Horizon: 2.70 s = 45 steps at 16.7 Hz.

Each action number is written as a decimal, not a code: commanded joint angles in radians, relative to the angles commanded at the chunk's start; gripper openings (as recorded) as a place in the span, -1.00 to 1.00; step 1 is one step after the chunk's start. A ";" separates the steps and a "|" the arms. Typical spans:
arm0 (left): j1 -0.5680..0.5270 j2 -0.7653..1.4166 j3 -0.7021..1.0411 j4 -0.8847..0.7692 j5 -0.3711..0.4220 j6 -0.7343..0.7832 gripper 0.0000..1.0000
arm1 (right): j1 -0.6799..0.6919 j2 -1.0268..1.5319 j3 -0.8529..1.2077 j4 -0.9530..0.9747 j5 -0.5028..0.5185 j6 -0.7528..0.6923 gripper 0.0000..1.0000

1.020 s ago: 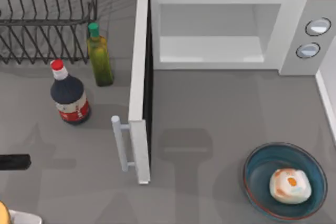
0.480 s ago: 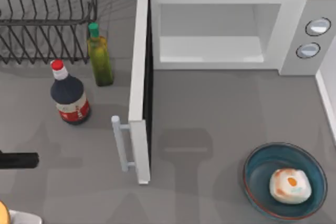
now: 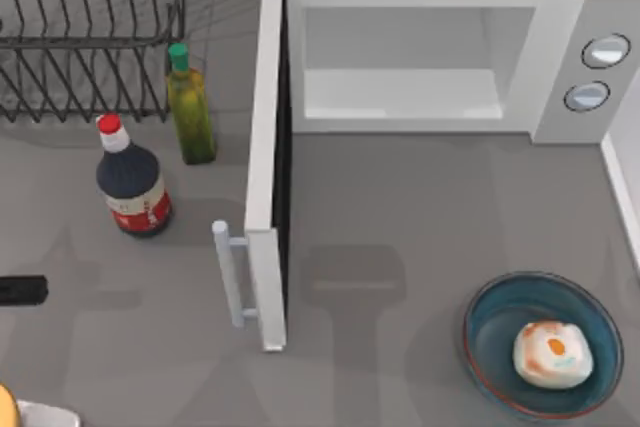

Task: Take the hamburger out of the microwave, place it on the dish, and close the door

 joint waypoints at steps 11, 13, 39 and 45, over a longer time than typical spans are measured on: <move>0.141 0.083 -0.016 0.094 0.141 0.003 -1.00 | 0.000 0.000 0.000 0.000 0.000 0.000 1.00; 0.213 0.123 -0.031 0.152 0.213 0.003 -1.00 | 0.000 0.000 0.000 0.000 0.000 0.000 1.00; -0.473 0.879 0.738 -0.726 -0.275 -0.424 -1.00 | 0.000 0.000 0.000 0.000 0.000 0.000 1.00; -0.470 0.890 0.706 -0.685 -0.272 -0.423 -1.00 | 0.000 0.000 0.000 0.000 0.000 0.000 1.00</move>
